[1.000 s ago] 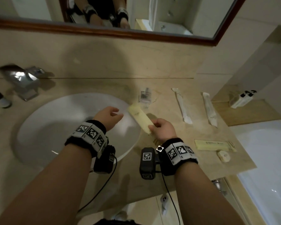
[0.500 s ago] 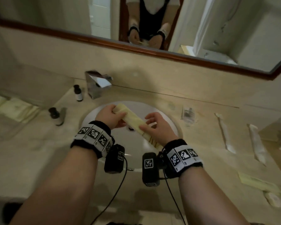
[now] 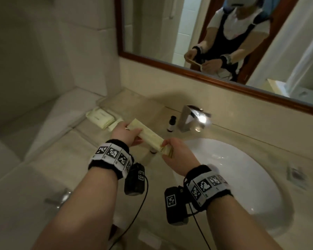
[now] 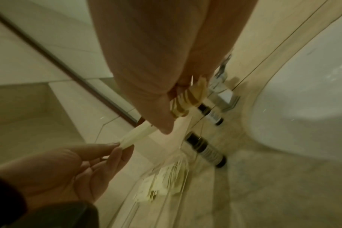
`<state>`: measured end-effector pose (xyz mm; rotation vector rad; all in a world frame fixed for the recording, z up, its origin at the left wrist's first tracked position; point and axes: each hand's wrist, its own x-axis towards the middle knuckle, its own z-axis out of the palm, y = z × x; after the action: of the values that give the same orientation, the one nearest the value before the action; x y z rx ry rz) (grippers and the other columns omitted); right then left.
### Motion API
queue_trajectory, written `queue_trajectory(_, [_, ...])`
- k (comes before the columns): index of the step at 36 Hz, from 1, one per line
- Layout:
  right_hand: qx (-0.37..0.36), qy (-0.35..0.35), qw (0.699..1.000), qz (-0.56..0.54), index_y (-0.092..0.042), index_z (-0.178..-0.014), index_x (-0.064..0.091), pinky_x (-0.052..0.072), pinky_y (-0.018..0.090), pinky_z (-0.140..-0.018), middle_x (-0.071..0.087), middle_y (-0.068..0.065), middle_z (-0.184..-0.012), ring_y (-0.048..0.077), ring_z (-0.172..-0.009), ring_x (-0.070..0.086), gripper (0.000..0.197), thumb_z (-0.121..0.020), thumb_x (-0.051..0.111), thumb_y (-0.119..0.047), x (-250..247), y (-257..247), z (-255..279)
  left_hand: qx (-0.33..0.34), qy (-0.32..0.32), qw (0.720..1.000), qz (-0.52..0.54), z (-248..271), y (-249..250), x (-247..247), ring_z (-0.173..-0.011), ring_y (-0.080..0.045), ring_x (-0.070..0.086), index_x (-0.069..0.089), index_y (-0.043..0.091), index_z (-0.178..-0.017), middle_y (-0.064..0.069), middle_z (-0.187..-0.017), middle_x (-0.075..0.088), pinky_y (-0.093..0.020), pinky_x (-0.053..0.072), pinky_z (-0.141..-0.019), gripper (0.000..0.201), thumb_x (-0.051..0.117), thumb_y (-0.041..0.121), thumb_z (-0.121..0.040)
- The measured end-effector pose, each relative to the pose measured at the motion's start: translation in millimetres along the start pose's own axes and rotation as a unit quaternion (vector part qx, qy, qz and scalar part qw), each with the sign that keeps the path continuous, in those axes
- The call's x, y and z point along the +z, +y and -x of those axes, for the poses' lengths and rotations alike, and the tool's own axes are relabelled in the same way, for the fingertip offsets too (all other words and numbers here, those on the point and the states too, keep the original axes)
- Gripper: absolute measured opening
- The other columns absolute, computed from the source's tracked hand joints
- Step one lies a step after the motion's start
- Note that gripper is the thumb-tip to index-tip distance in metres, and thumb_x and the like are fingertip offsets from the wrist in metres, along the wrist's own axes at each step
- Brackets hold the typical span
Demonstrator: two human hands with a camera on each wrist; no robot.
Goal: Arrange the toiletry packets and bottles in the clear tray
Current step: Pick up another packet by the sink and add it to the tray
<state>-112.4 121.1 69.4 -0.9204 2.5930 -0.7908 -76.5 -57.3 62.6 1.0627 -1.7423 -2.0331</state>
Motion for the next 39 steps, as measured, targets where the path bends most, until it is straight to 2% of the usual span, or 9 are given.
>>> queue_trajectory(4, [-0.006,0.004,1.000,0.027,-0.023,-0.134,0.044,0.047,0.032,-0.091,0.059,0.003,-0.123,0.023,-0.113,0.055,0.052,-0.086,0.061,-0.022,29,-33,-29,-0.008,0.036,0.999,0.019,-24,6,-45,-0.060,-0.020,0.060,0.045,0.010,-0.115,-0.012,-0.084,0.056,-0.022,0.055,-0.041,0.032,0.059,0.000,-0.088])
queue_trajectory(7, [-0.022,-0.015,0.996,0.087,-0.025,-0.139,0.039,0.041,0.034,-0.100,0.057,0.003,-0.128,0.024,-0.120,0.049,0.053,-0.089,0.056,-0.030,51,-58,-53,-0.021,0.056,0.998,0.022,-46,6,-79,-0.053,-0.018,0.061,0.045,0.005,-0.121,-0.012,-0.083,0.055,-0.019,0.054,-0.039,0.036,0.056,-0.003,-0.088])
queue_trajectory(10, [-0.034,-0.050,0.993,0.104,-0.023,-0.140,0.038,0.035,0.033,-0.105,0.051,0.004,-0.135,0.023,-0.127,0.042,0.051,-0.092,0.052,-0.032,74,-80,-78,-0.020,0.072,0.997,0.002,-69,6,-109,-0.061,-0.016,0.056,0.043,-0.001,-0.128,-0.009,-0.081,0.053,-0.016,0.052,-0.039,0.043,0.054,-0.009,-0.087])
queue_trajectory(14, [-0.039,-0.070,0.991,0.106,-0.022,-0.139,0.039,0.036,0.033,-0.105,0.046,0.002,-0.138,0.022,-0.128,0.041,0.049,-0.093,0.052,-0.030,104,-102,-108,-0.028,0.084,0.994,-0.057,-95,6,-139,-0.060,-0.018,0.057,0.043,0.000,-0.129,-0.004,-0.074,0.053,-0.039,0.057,-0.074,0.043,0.057,-0.002,-0.088])
queue_trajectory(17, [-0.035,-0.085,0.989,0.115,-0.019,-0.137,0.042,0.039,0.033,-0.102,0.049,0.004,-0.134,0.023,-0.124,0.044,0.046,-0.094,0.050,-0.029,124,-114,-127,-0.033,0.083,0.991,-0.096,-115,3,-153,-0.050,-0.017,0.058,0.045,0.005,-0.131,-0.005,-0.069,0.052,-0.047,0.055,-0.086,0.044,0.057,0.004,-0.088])
queue_trajectory(19, [-0.022,-0.095,0.988,0.122,-0.017,-0.134,0.045,0.043,0.035,-0.099,0.051,0.005,-0.131,0.024,-0.121,0.047,0.042,-0.094,0.049,-0.028,136,-119,-137,-0.043,0.078,0.989,-0.118,-128,1,-160,-0.057,-0.021,0.057,0.040,0.009,-0.137,-0.008,-0.069,0.053,-0.048,0.053,-0.091,0.051,0.057,0.007,-0.089])
queue_trajectory(24, [0.002,-0.120,0.980,0.159,-0.014,-0.131,0.046,0.040,0.035,-0.099,0.051,0.008,-0.133,0.027,-0.121,0.048,0.035,-0.096,0.045,-0.018,159,-126,-157,-0.047,0.061,0.968,-0.237,-149,-7,-174,-0.102,-0.034,0.063,0.044,0.015,-0.137,-0.021,-0.118,0.060,-0.041,0.051,-0.095,0.054,0.059,0.022,-0.085])
queue_trajectory(28, [0.010,-0.132,0.974,0.185,-0.011,-0.135,0.041,0.037,0.035,-0.103,0.046,0.010,-0.138,0.028,-0.126,0.043,0.039,-0.096,0.041,-0.011,168,-127,-167,-0.052,0.011,0.961,-0.273,-157,-9,-176,-0.116,-0.033,0.057,0.047,0.013,-0.136,-0.016,-0.138,0.050,-0.041,0.047,-0.102,0.049,0.057,0.024,-0.089])
queue_trajectory(39, [-0.003,-0.101,0.973,0.210,-0.011,-0.130,0.045,0.039,0.036,-0.098,0.046,0.010,-0.133,0.028,-0.123,0.041,0.036,-0.094,0.047,-0.015,177,-130,-183,-0.057,-0.019,0.968,-0.245,-173,-11,-171,-0.115,-0.035,0.057,0.058,0.009,-0.124,-0.017,-0.127,0.057,-0.043,0.046,-0.102,0.032,0.048,0.013,-0.094])
